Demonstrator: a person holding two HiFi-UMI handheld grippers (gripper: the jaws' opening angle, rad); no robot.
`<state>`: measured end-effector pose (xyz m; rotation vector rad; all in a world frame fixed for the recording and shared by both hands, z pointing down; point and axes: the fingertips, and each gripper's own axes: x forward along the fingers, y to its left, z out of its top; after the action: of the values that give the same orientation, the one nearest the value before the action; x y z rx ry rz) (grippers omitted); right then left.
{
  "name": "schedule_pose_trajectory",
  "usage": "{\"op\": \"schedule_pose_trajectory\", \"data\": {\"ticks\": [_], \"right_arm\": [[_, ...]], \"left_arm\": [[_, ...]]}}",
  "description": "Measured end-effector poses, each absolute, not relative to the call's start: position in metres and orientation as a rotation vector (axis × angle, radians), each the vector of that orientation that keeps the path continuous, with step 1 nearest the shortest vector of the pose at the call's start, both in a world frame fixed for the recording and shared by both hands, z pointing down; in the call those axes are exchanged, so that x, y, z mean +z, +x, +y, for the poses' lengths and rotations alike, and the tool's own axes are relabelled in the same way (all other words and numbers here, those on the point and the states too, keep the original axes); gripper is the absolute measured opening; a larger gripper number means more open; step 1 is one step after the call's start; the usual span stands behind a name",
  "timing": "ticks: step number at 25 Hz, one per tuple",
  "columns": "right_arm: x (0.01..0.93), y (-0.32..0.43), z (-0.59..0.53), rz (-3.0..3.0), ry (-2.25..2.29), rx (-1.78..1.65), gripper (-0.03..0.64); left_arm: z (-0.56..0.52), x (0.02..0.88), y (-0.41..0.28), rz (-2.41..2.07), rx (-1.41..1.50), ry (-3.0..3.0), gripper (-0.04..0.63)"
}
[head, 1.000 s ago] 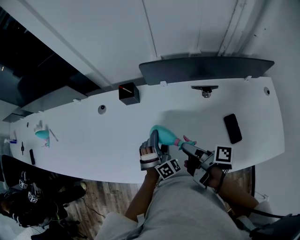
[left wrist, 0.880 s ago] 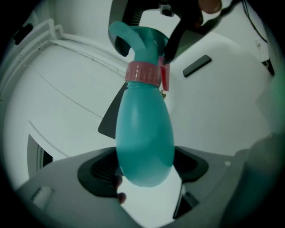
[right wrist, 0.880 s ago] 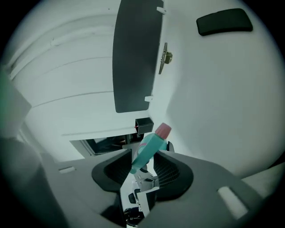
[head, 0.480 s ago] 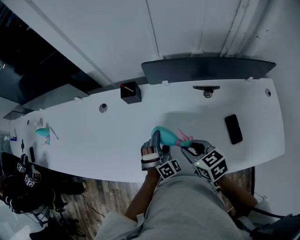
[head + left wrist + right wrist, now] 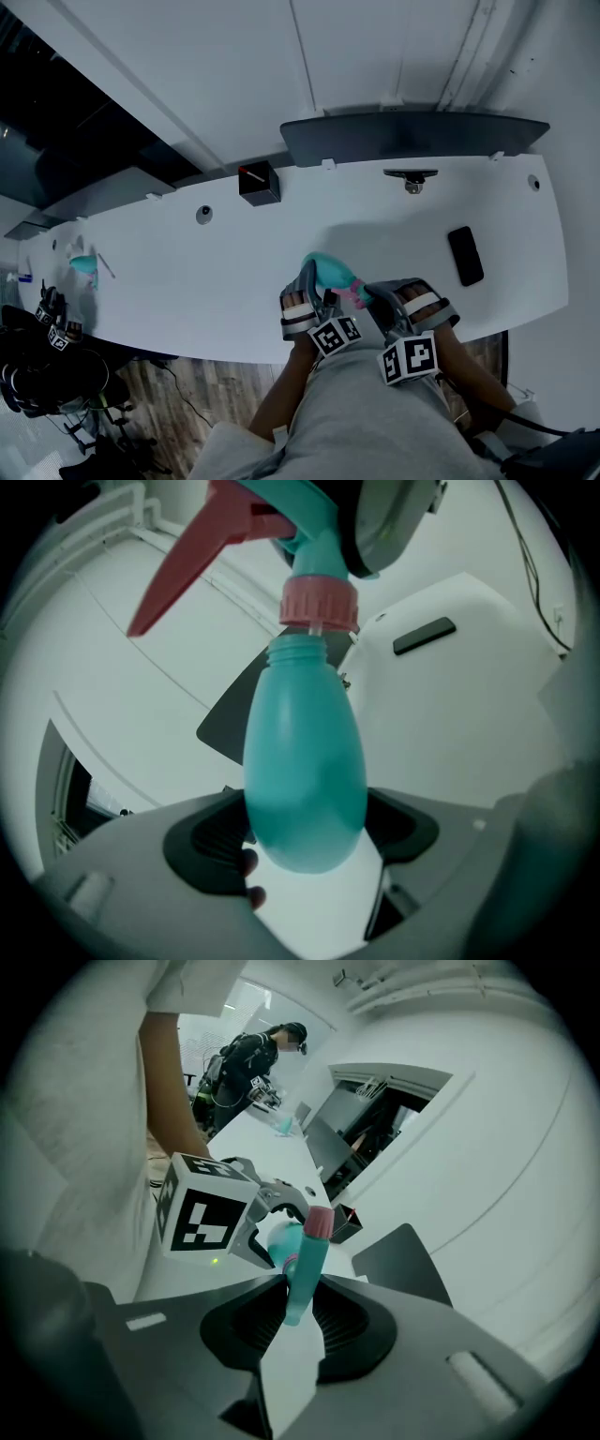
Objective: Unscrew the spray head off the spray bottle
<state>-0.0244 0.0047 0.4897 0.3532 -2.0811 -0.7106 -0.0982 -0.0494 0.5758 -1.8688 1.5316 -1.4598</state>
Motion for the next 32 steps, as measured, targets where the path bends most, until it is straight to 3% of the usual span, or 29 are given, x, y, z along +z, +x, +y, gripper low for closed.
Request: {"op": "schedule_pose_trajectory", "data": {"ticks": [7, 12, 16, 32], "right_arm": [[0.458, -0.016, 0.009, -2.316, 0.397, -0.735, 0.091], [0.427, 0.014, 0.007, -2.487, 0.563, -0.848, 0.091], [0.42, 0.05, -0.018, -2.595, 0.888, -0.519, 0.091], [0.539, 0.043, -0.049, -2.461, 1.164, 0.012, 0.091]], "left_arm": [[-0.048, 0.585, -0.104, 1.721, -1.342, -2.133, 0.377], [-0.049, 0.576, -0.103, 2.008, -0.957, -2.542, 0.377], [-0.053, 0.566, -0.11, 2.184, -0.633, -2.69, 0.378], [-0.032, 0.597, -0.086, 2.066, -0.772, -2.788, 0.379]]}}
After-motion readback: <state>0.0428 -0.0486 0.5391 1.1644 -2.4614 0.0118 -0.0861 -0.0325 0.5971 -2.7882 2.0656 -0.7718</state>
